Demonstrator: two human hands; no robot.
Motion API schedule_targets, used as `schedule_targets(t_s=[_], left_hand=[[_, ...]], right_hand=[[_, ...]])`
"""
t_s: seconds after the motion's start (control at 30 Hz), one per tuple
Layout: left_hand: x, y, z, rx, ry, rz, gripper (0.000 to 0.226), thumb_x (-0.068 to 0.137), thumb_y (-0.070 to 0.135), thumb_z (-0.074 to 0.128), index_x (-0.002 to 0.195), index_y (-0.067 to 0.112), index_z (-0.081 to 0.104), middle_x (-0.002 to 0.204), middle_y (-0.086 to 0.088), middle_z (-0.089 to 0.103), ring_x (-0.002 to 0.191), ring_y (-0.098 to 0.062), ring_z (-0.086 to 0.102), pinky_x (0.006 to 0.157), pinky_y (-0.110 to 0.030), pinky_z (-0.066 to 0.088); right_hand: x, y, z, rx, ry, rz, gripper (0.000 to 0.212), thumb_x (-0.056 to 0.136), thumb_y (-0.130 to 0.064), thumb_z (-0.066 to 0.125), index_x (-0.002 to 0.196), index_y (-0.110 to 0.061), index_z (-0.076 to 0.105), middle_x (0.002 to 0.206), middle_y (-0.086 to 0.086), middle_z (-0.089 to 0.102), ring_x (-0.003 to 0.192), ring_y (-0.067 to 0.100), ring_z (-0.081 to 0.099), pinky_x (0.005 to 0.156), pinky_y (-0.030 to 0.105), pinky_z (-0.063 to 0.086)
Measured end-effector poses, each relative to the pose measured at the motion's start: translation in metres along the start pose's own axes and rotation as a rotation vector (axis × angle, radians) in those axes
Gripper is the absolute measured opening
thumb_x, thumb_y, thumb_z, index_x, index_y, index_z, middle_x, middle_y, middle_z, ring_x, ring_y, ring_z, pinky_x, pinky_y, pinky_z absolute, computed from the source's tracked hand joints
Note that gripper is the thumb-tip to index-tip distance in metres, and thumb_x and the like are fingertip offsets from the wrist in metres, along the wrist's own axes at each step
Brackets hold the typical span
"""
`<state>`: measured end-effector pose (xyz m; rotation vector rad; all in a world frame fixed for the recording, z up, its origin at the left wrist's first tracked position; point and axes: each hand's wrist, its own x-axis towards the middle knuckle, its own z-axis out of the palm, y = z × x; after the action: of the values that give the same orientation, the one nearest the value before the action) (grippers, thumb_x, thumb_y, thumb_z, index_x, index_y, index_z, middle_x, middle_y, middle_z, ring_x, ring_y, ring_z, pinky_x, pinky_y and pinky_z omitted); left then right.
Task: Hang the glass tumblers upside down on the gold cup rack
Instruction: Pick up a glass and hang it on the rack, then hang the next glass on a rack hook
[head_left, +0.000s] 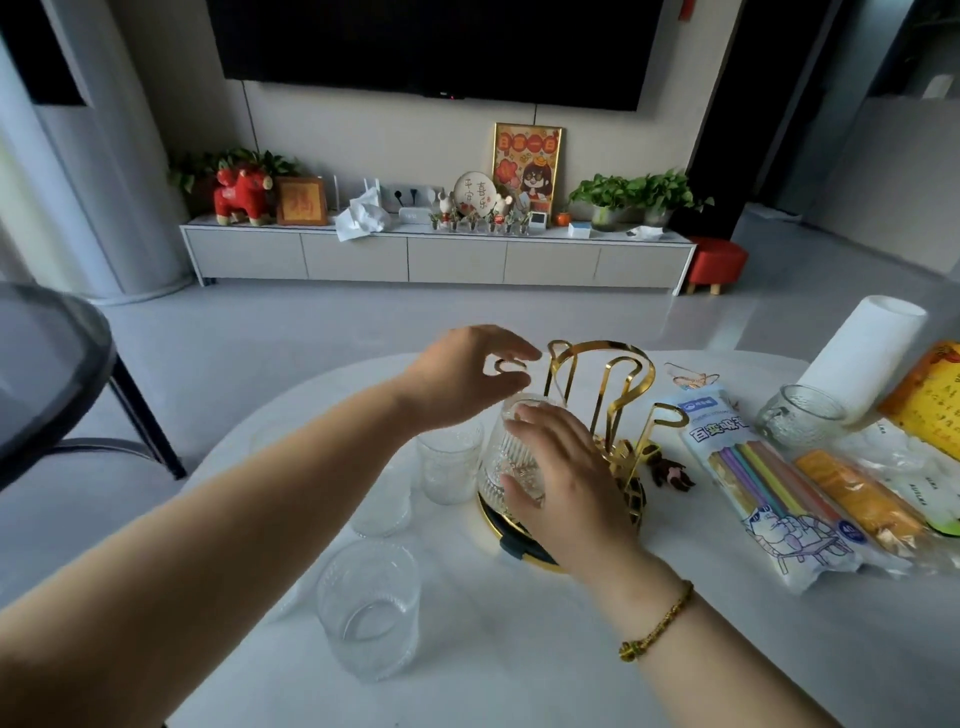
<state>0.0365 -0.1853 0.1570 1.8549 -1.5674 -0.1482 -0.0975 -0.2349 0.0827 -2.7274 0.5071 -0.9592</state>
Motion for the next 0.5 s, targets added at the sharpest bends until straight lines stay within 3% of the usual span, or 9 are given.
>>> schedule_targets(t_s=[0.07,0.13,0.23,0.3,0.4,0.5], left_hand=[[-0.044,-0.006,0.000,-0.058,0.153,-0.017,0.020,0.081,0.008,0.060,0.100,0.013,0.064,0.102,0.000,0.066,0.089,-0.006,0.053,0.076,0.005,0.031],[-0.096,-0.013,0.004,-0.116,0.323,-0.083,0.016,0.078,0.007,0.064,0.091,0.016,0.067,0.089,0.014,0.061,0.083,0.004,0.054,0.075,0.008,0.032],[-0.165,-0.019,0.029,-0.181,0.512,-0.182,0.019,0.073,0.015,0.058,0.080,0.031,0.063,0.083,0.022,0.059,0.083,0.018,0.053,0.076,0.004,0.036],[-0.199,-0.024,0.050,-0.174,0.553,-0.233,0.023,0.070,0.012,0.056,0.078,0.034,0.061,0.081,0.015,0.064,0.083,0.012,0.056,0.074,0.002,0.039],[-0.229,-0.031,0.066,-0.098,0.564,-0.240,0.015,0.071,0.008,0.057,0.079,0.016,0.067,0.088,-0.002,0.066,0.087,-0.003,0.056,0.079,-0.007,0.041],[-0.241,-0.036,0.065,-0.046,0.614,-0.183,0.017,0.078,0.020,0.050,0.091,0.018,0.059,0.100,-0.001,0.060,0.096,-0.006,0.054,0.088,-0.009,0.039]], right_hand=[[-0.015,-0.008,0.009,0.073,0.106,0.001,0.036,0.067,-0.004,0.070,0.102,0.000,0.059,0.107,0.021,0.064,0.107,0.031,0.056,0.090,0.046,0.046],[-0.033,-0.018,0.025,0.171,0.121,0.042,0.035,0.069,-0.005,0.066,0.103,0.000,0.058,0.104,0.020,0.064,0.106,0.020,0.052,0.089,0.039,0.047],[-0.063,-0.028,0.050,0.387,-0.060,0.258,0.045,0.078,-0.011,0.062,0.120,-0.008,0.045,0.123,0.014,0.052,0.113,0.012,0.043,0.092,0.029,0.043],[-0.081,-0.033,0.069,0.476,-0.234,0.391,0.062,0.078,-0.022,0.062,0.131,-0.016,0.030,0.138,0.007,0.038,0.121,0.009,0.033,0.095,0.022,0.030],[-0.097,-0.045,0.093,0.554,-0.456,0.491,0.092,0.068,-0.031,0.067,0.138,-0.029,0.007,0.148,0.001,0.021,0.133,0.015,0.021,0.103,0.029,0.027],[-0.097,-0.057,0.110,0.557,-0.469,0.453,0.107,0.055,-0.034,0.076,0.138,-0.029,0.008,0.144,0.004,0.032,0.130,0.019,0.031,0.108,0.038,0.034]])
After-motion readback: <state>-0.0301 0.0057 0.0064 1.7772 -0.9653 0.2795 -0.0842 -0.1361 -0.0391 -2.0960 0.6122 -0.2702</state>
